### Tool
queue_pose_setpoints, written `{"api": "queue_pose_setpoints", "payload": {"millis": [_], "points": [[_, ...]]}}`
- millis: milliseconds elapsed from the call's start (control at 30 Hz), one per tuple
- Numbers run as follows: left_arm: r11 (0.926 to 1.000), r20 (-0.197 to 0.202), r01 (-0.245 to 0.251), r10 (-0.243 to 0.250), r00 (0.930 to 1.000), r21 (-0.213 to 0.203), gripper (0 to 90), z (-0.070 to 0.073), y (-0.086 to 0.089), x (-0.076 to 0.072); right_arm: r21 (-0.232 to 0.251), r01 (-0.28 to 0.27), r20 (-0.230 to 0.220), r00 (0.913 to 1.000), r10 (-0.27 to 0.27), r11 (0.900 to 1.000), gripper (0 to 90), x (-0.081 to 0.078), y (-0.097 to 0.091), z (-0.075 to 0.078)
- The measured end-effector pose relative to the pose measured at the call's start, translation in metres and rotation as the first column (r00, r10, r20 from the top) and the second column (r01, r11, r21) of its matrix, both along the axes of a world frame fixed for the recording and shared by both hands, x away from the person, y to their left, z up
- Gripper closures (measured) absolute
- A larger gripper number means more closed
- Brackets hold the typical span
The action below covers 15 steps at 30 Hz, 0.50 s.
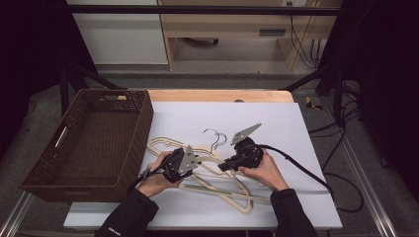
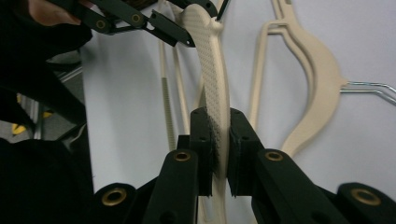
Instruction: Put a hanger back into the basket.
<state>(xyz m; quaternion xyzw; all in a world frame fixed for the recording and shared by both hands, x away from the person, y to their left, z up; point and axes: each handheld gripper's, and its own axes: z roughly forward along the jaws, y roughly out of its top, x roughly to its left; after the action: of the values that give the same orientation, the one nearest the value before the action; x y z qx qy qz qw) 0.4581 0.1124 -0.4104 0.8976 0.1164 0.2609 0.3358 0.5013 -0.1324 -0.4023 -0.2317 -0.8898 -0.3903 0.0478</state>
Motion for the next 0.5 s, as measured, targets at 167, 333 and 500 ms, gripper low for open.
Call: {"api": "queue_pose_setpoints", "payload": {"millis": [167, 333, 500], "points": [[0.9998, -0.019, -0.001, 0.0, 0.9998, -0.022, 75.8, 0.006, 0.003, -0.005, 0.045, -0.038, -0.024, 0.999, 0.039, 0.9983, 85.5, -0.005, -0.002, 0.003], [0.998, -0.06, 0.011, -0.015, 0.9981, -0.062, 65.8, 0.012, 0.008, -0.008, 0.072, -0.063, -0.025, 0.9976, 0.065, 0.9954, 86.7, -0.012, -0.003, 0.007], [0.9955, -0.12, 0.033, -0.044, 0.9918, -0.088, 47.1, 0.028, 0.015, -0.014, 0.065, -0.098, 0.007, 0.9952, 0.098, 0.9931, 86.7, -0.02, -0.008, 0.014]]}}
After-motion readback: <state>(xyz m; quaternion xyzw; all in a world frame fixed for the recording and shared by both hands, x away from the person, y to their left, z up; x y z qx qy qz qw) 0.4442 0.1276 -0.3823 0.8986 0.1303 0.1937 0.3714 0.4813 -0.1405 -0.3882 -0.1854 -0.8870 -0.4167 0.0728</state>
